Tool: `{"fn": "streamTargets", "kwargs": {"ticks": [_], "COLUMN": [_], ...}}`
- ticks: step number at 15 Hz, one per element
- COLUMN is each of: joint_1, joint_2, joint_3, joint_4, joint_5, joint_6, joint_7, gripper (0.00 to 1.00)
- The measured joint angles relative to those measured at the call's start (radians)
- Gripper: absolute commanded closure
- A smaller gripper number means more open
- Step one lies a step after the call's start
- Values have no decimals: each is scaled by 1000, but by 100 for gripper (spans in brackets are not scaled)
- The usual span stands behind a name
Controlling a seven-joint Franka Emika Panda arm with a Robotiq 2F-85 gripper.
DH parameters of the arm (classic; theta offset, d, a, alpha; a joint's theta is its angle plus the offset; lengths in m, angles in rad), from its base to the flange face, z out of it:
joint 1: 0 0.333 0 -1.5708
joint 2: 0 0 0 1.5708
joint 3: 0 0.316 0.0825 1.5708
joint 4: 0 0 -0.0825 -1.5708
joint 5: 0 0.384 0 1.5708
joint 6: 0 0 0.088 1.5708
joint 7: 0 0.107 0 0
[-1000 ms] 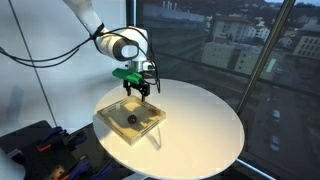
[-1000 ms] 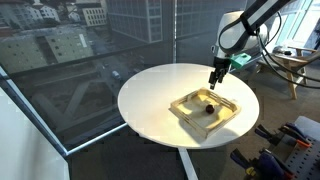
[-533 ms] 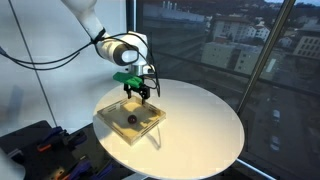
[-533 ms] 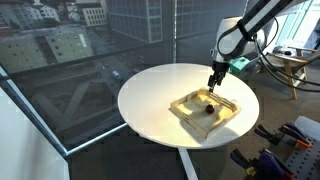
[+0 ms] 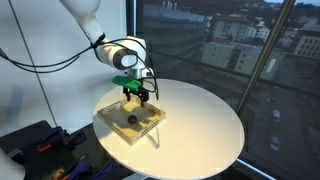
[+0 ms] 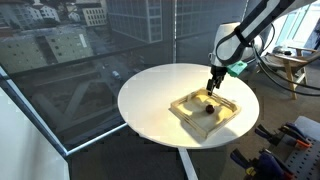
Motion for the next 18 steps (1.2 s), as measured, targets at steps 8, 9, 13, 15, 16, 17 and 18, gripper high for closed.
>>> {"fn": "streamTargets", "kwargs": {"ticks": [8, 9, 13, 15, 16, 17, 18], "joint_1": [12, 13, 21, 22, 22, 22, 22], "joint_2": [43, 50, 77, 89, 95, 101, 107], "joint_3": [0, 0, 0, 0, 0, 0, 0], "joint_4": [0, 0, 0, 0, 0, 1, 1], "joint_5": [-27, -28, -32, -32, -32, -32, -32], "joint_6": [34, 39, 62, 73, 80, 87, 93], "joint_7": [23, 26, 39, 40, 40, 41, 42], "gripper": [0, 0, 0, 0, 0, 0, 0]}}
